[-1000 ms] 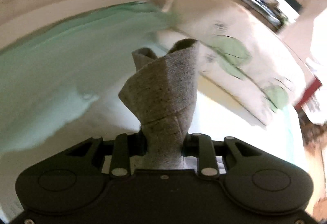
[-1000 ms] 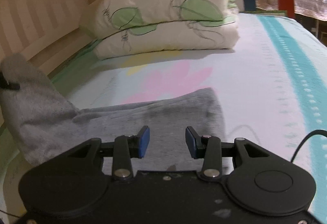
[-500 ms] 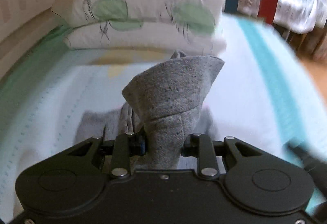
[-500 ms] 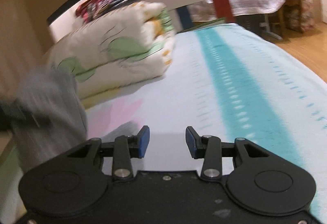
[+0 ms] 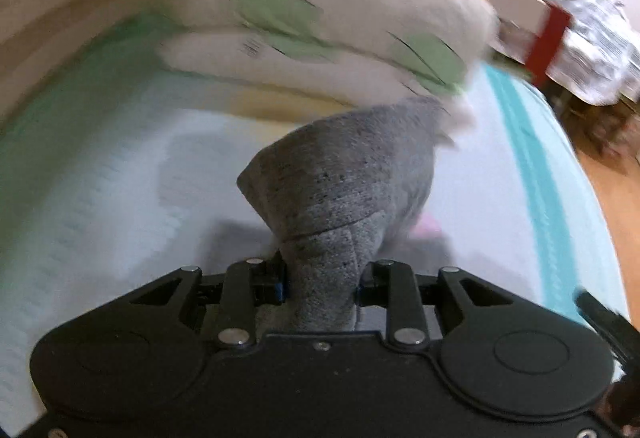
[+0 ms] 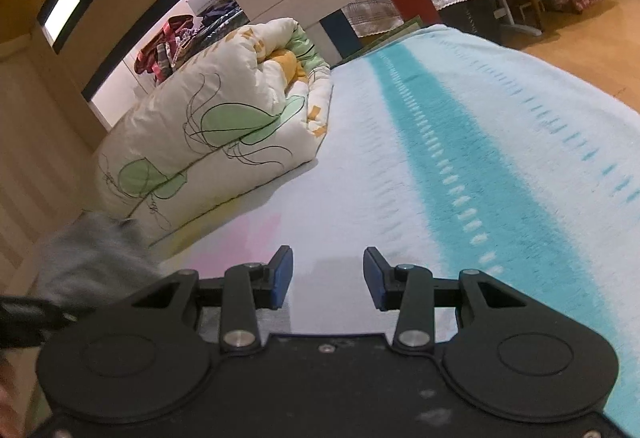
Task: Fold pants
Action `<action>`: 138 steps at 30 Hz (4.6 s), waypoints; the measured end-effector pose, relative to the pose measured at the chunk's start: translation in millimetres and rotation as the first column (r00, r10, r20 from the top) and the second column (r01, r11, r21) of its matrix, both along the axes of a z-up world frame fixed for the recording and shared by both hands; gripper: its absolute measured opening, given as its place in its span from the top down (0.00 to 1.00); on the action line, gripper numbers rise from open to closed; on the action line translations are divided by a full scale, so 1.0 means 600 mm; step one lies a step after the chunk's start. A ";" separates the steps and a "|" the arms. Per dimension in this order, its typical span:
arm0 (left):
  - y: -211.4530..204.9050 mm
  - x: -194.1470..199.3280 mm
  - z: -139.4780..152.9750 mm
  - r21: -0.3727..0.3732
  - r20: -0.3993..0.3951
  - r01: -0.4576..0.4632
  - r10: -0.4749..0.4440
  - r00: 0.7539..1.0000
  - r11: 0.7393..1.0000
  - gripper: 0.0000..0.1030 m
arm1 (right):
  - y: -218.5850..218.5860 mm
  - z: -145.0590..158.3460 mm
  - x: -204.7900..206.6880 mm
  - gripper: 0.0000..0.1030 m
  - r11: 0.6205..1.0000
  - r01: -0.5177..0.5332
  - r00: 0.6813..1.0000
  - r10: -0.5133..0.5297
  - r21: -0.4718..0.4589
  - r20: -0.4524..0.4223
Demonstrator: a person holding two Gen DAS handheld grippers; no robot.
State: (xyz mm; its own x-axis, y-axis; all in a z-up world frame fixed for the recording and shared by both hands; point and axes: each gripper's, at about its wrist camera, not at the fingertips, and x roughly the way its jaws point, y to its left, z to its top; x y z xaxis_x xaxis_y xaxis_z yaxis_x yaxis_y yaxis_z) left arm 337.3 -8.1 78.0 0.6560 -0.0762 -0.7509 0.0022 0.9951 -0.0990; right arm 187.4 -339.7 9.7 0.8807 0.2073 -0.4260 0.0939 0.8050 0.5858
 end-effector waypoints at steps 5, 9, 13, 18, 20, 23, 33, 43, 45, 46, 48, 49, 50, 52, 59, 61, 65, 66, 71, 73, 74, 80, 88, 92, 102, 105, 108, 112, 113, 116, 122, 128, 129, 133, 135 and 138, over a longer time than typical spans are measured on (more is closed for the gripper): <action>0.107 -0.001 0.081 0.246 0.103 -0.144 0.122 0.987 0.958 0.64 | 0.012 0.003 0.004 0.59 1.000 -0.015 1.000 0.015 -0.003 -0.003; 0.129 -0.002 0.073 0.335 0.104 -0.206 0.181 0.978 0.919 0.64 | 0.026 0.006 0.001 0.59 0.999 -0.045 0.999 0.045 -0.023 0.000; 0.061 -0.011 0.010 0.388 0.077 -0.159 0.140 0.987 0.908 0.63 | 0.033 0.004 -0.002 0.59 0.997 -0.070 0.998 0.070 -0.028 -0.008; -0.112 -0.010 -0.127 0.462 0.053 -0.060 0.040 0.998 0.885 0.57 | 0.028 -0.008 0.000 0.59 0.997 -0.078 0.997 0.077 -0.020 -0.030; -0.174 -0.004 -0.197 0.427 -0.037 0.032 -0.018 0.999 0.904 0.53 | 0.026 -0.012 0.003 0.59 0.997 -0.078 0.996 0.076 -0.031 -0.040; -0.230 -0.009 -0.277 0.403 -0.161 0.117 -0.055 0.985 0.908 0.49 | 0.026 -0.019 0.003 0.59 0.995 -0.066 0.997 0.062 -0.077 -0.050; -0.172 -0.037 -0.230 0.212 -0.071 0.104 -0.091 0.993 0.972 0.48 | 0.045 -0.018 0.013 0.59 0.992 -0.125 0.991 0.126 0.012 -0.037; -0.080 -0.020 -0.194 -0.013 -0.086 0.152 -0.152 0.985 0.988 0.49 | 0.146 -0.025 0.059 0.50 0.905 -0.335 0.932 0.359 0.260 -0.047; -0.075 -0.024 -0.198 -0.015 -0.058 0.136 -0.137 0.989 0.991 0.49 | 0.166 -0.026 0.077 0.47 0.879 -0.355 0.917 0.393 0.318 -0.063; -0.075 -0.018 -0.203 -0.005 -0.048 0.133 -0.133 0.990 0.991 0.49 | 0.175 -0.025 0.090 0.46 0.866 -0.359 0.910 0.408 0.349 -0.074; -0.087 -0.030 -0.208 0.054 -0.009 0.128 -0.128 0.992 0.990 0.49 | 0.193 -0.020 0.118 0.43 0.846 -0.369 0.895 0.435 0.386 -0.097; -0.093 -0.035 -0.209 0.086 0.012 0.126 -0.127 0.992 0.988 0.49 | 0.199 -0.017 0.131 0.42 0.841 -0.374 0.888 0.446 0.390 -0.112; -0.108 -0.044 -0.213 0.139 0.038 0.125 -0.132 0.991 0.982 0.49 | 0.207 -0.016 0.146 0.42 0.835 -0.382 0.877 0.463 0.396 -0.130; -0.132 -0.061 -0.217 0.215 0.076 0.125 -0.144 0.987 0.969 0.49 | 0.217 -0.016 0.169 0.42 0.828 -0.387 0.863 0.480 0.406 -0.157; -0.189 -0.088 -0.252 0.343 0.077 0.149 -0.186 0.980 0.927 0.50 | 0.250 -0.027 0.217 0.45 0.820 -0.448 0.797 0.546 0.355 -0.256; -0.206 -0.094 -0.252 0.387 0.096 0.138 -0.188 0.977 0.912 0.50 | 0.257 -0.015 0.218 0.70 0.828 -0.473 0.802 0.546 0.301 -0.242; -0.241 -0.093 -0.234 0.353 0.130 0.132 -0.188 0.973 0.926 0.50 | 0.243 0.014 0.225 0.91 0.836 -0.525 0.807 0.548 0.157 -0.221; -0.255 -0.090 -0.230 0.345 0.134 0.139 -0.196 0.971 0.928 0.50 | 0.233 0.019 0.225 0.91 0.843 -0.520 0.815 0.538 0.135 -0.216; -0.305 -0.049 -0.261 0.270 0.029 0.255 -0.272 0.962 0.928 0.43 | 0.190 0.021 0.244 0.89 0.870 -0.492 0.843 0.463 -0.043 -0.272; -0.301 -0.037 -0.289 0.238 -0.049 0.285 -0.281 0.958 0.929 0.41 | 0.191 -0.004 0.262 0.86 0.877 -0.463 0.844 0.392 -0.127 -0.367; -0.291 -0.045 -0.289 0.230 -0.025 0.293 -0.296 0.955 0.928 0.41 | 0.191 -0.013 0.266 0.85 0.878 -0.445 0.851 0.352 -0.178 -0.391; -0.216 -0.115 -0.215 0.172 0.152 0.376 -0.401 0.903 0.911 0.39 | 0.166 0.015 0.239 0.72 0.919 -0.321 0.926 0.254 -0.230 -0.278; -0.033 -0.126 -0.093 -0.100 0.265 0.236 -0.203 0.943 0.967 0.33 | 0.243 0.093 0.139 0.72 0.844 -0.408 0.910 0.408 -0.350 -0.076; 0.041 -0.045 -0.118 -0.178 0.054 0.088 -0.080 0.995 0.980 0.36 | 0.288 0.063 0.089 0.75 0.764 -0.516 0.847 0.522 -0.387 -0.101; 0.092 0.036 -0.158 -0.137 -0.102 0.026 -0.040 0.994 0.990 0.36 | 0.264 0.054 0.095 0.65 0.854 -0.364 0.931 0.347 -0.373 -0.114; 0.069 0.075 -0.178 -0.138 -0.110 0.089 -0.105 0.988 0.986 0.36 | 0.306 0.068 0.144 0.65 0.843 -0.403 0.914 0.394 -0.356 -0.100; 0.056 0.120 -0.222 -0.104 -0.157 0.116 -0.132 0.979 0.988 0.37 | 0.333 0.038 0.201 0.66 0.842 -0.406 0.914 0.371 -0.355 -0.166; 0.053 0.143 -0.297 0.072 -0.206 0.114 -0.097 0.974 0.991 0.39 | 0.332 -0.040 0.260 0.72 0.835 -0.354 0.924 0.244 -0.421 -0.294; 0.059 0.138 -0.295 0.060 -0.192 0.118 -0.105 0.976 0.991 0.39 | 0.340 -0.038 0.266 0.70 0.825 -0.352 0.929 0.248 -0.443 -0.276; 0.075 0.124 -0.270 0.025 -0.204 0.074 -0.068 0.977 0.997 0.44 | 0.337 -0.009 0.247 0.67 0.848 -0.342 0.931 0.248 -0.405 -0.268; 0.068 0.021 -0.200 0.023 -0.130 0.006 -0.003 0.992 1.000 0.38 | 0.358 0.057 0.126 0.66 0.851 -0.350 0.936 0.336 -0.392 -0.106; -0.002 -0.008 -0.290 0.166 -0.242 0.082 -0.039 0.969 0.983 0.38 | 0.396 -0.026 0.086 0.73 0.768 -0.424 0.905 0.346 -0.480 -0.246; -0.003 -0.012 -0.305 0.163 -0.226 0.064 -0.026 0.974 0.984 0.37 | 0.394 -0.037 0.091 0.77 0.778 -0.421 0.906 0.339 -0.466 -0.253; 0.008 -0.026 -0.270 0.099 -0.200 0.026 -0.006 0.980 0.995 0.45 | 0.390 0.001 0.091 0.78 0.832 -0.374 0.923 0.292 -0.410 -0.249; 0.019 -0.046 -0.242 0.068 -0.172 0.001 0.011 0.985 0.998 0.45 | 0.379 0.027 0.073 0.73 0.862 -0.331 0.939 0.260 -0.383 -0.227; 0.030 -0.088 -0.204 0.043 -0.112 -0.028 0.032 0.993 0.999 0.45 | 0.370 0.061 0.034 0.70 0.869 -0.265 0.959 0.192 -0.418 -0.209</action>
